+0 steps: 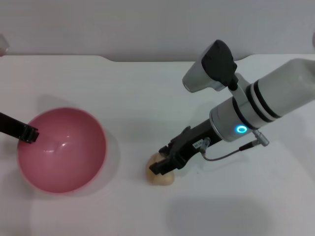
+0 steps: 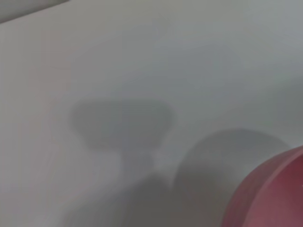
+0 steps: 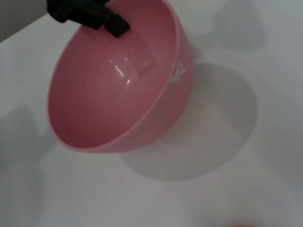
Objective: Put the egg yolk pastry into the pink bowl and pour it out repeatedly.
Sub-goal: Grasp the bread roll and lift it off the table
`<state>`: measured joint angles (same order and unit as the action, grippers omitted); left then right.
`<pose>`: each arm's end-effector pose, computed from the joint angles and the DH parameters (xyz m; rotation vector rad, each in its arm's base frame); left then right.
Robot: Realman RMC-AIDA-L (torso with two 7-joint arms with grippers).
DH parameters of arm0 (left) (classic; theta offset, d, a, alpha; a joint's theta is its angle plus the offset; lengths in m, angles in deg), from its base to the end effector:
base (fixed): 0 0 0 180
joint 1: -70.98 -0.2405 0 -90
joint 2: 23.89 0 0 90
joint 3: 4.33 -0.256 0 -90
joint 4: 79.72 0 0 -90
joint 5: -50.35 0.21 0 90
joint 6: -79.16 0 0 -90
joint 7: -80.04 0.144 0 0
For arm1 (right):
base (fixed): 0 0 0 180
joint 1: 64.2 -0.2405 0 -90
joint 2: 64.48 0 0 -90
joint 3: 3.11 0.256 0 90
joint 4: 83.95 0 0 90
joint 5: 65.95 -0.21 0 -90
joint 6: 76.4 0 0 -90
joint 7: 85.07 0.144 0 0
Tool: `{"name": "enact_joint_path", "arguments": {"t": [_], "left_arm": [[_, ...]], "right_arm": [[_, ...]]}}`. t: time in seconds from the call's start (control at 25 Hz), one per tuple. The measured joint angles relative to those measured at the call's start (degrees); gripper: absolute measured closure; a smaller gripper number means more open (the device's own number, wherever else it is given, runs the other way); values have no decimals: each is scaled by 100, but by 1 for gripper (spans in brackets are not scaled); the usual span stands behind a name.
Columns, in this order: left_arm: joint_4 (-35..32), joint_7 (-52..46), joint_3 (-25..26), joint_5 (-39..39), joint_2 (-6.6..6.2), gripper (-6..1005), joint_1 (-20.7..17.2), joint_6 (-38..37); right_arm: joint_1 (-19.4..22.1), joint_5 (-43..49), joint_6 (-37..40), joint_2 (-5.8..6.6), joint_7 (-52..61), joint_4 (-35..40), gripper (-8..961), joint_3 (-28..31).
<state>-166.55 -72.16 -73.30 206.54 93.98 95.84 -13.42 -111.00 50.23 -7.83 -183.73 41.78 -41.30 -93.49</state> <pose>-0.2410 0.3362 0.0684 -2.2346 -1.2061 0.4575 0.1543 0.3595 -0.1043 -2.9897 0.8387 -0.1327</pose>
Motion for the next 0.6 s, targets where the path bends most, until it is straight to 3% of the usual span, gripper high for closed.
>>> {"name": "enact_joint_path", "arguments": {"t": [0.6], "left_arm": [[0,-79,-237,10,4,1000,35,164]], "right_arm": [[59,-18,-58,3,31,-104,549,-341]]}}
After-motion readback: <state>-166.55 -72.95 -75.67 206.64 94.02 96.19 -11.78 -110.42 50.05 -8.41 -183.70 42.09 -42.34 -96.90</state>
